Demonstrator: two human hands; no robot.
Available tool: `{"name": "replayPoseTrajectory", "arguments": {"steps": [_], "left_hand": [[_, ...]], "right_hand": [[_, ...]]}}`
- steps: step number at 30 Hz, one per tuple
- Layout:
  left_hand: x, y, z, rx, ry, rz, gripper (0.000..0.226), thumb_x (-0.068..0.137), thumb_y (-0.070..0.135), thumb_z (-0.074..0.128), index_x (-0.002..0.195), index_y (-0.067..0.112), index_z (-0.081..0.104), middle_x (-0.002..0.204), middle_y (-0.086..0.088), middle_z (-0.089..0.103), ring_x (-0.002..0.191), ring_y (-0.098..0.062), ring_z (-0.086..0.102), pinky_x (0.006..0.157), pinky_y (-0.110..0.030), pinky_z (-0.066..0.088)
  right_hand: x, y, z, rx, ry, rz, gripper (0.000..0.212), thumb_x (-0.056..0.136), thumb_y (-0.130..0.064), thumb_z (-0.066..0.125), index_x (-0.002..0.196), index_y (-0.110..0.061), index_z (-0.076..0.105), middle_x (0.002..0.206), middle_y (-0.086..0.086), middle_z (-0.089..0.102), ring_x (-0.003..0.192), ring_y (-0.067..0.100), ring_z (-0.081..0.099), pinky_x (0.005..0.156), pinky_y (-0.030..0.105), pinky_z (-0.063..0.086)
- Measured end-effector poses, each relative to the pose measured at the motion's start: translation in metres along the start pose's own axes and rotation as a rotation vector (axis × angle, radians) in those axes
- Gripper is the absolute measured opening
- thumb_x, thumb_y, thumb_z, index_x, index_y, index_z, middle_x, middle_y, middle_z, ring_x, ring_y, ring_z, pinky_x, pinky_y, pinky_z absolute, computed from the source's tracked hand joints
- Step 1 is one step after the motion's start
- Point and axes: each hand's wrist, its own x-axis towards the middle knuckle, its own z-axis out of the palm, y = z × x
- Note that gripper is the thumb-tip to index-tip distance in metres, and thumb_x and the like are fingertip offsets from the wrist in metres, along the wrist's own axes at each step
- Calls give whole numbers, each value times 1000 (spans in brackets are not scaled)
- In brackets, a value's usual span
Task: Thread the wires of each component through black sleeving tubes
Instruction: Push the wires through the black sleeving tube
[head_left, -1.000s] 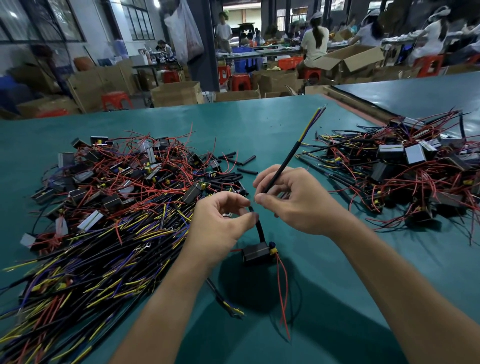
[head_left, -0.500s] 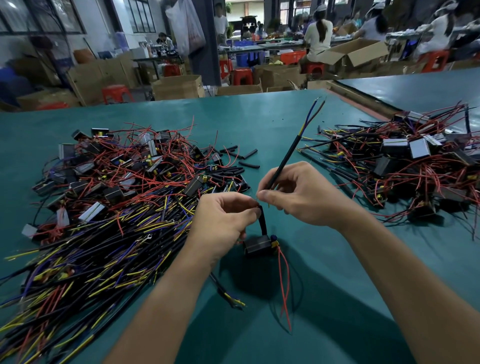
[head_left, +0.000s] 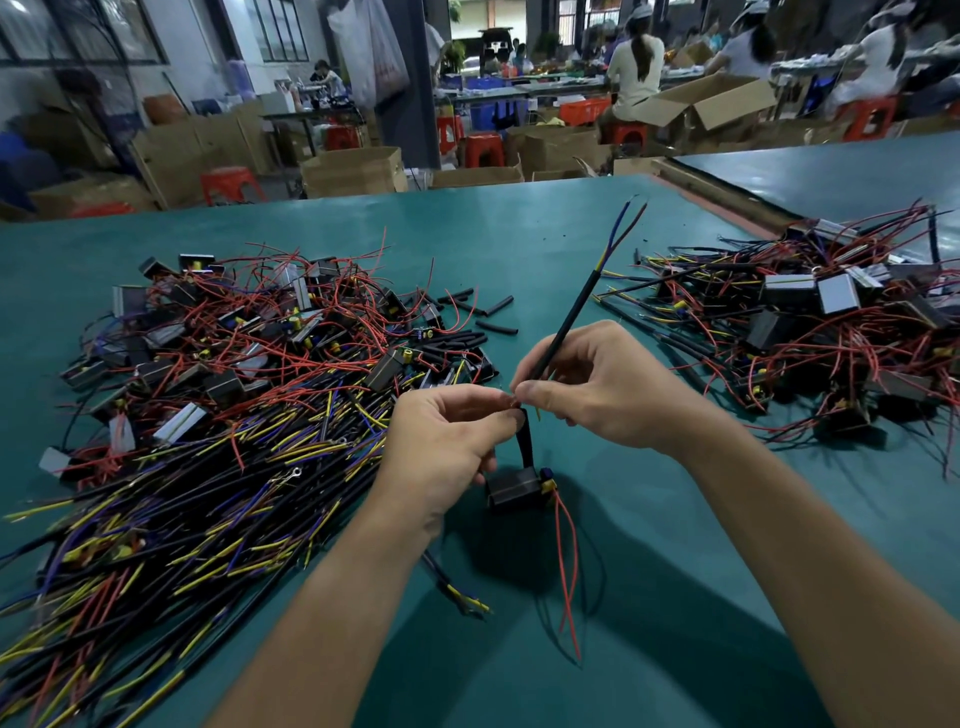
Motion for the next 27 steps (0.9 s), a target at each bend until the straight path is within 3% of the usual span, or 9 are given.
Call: {"name": "replayPoseTrajectory", "arguments": {"steps": [5,14,21,27], "left_hand": [[-2,3,1,-28,-12,-18,9,84,9,72,76,12,73,51,3,61,37,-8,46,37,-17,35],[-2,0,4,-69,62,-31,12,83,8,73,71,12,74,56,0,66,35,-8,44,37,-15,35],[-1,1,6,-71,13,-38,11,87,8,68,76,10,72,59,-1,66,35,-9,44,37,-15,32],[-3,4,8,-87,-19,-64,11,88,7,65,79,10,70,62,0,68,35,-9,43,36,-15,32]], "right_hand": [[0,0,0,-8,7,2,13,85,-11,72,75,-19,72,55,-12,59,52,8,49,50,23,42],[-1,-4,-1,-129,27,-21,11,85,-15,73,75,-18,72,52,-18,57,46,0,46,48,8,32],[-4,-9,-7,-110,-56,12,15,88,-10,66,76,-15,72,62,-5,66,55,4,53,54,17,41],[-5,-8,-8,-123,-89,63,13,89,-7,63,78,-12,67,69,7,69,59,13,55,59,33,47]]}}
